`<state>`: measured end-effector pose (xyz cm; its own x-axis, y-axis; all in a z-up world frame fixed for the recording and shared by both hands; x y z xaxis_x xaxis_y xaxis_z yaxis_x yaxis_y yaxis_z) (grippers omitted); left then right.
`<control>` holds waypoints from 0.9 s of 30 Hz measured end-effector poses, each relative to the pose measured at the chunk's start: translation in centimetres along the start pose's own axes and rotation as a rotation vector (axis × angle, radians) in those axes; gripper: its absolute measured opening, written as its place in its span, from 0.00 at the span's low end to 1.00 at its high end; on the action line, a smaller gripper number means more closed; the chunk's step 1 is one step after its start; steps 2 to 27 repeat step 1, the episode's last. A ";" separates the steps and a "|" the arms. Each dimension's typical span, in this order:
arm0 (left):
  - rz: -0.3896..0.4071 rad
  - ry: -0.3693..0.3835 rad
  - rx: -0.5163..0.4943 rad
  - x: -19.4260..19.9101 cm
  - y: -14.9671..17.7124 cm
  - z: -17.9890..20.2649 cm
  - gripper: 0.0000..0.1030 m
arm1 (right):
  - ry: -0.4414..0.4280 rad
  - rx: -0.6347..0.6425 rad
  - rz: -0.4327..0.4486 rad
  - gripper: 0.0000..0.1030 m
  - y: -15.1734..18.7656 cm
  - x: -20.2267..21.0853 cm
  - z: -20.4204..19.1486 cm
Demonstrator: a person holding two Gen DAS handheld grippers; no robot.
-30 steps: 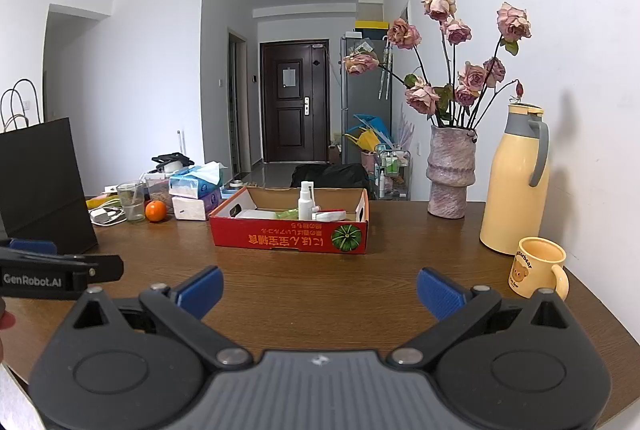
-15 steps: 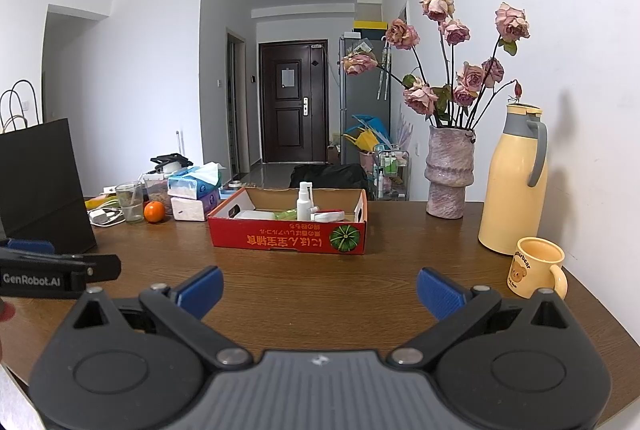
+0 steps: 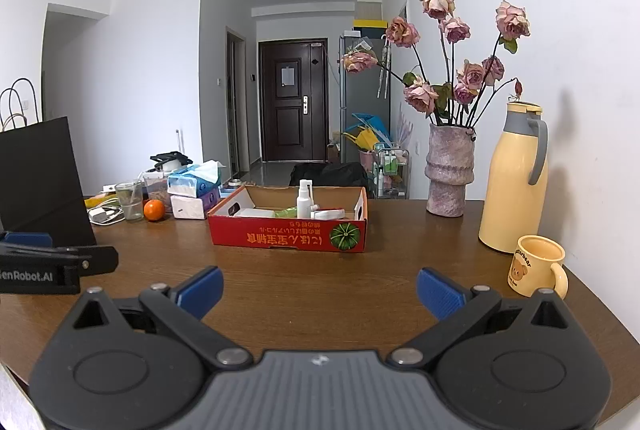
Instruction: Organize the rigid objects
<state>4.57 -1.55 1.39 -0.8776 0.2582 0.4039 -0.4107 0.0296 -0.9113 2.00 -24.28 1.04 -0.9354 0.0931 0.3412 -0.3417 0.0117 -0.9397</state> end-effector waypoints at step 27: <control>-0.002 0.003 0.002 0.0 0.0 0.0 1.00 | 0.000 0.000 0.000 1.00 0.0 0.0 0.0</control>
Point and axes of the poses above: each gripper's, at about its wrist camera, not at the fingertips, and x roughly against the way its jaws point, z to its right, y to its underside, the point moved 2 cm from there along -x, roughly the way its jaws point, and after that the axes turned 9 degrees about y, right-handed, at the moved point
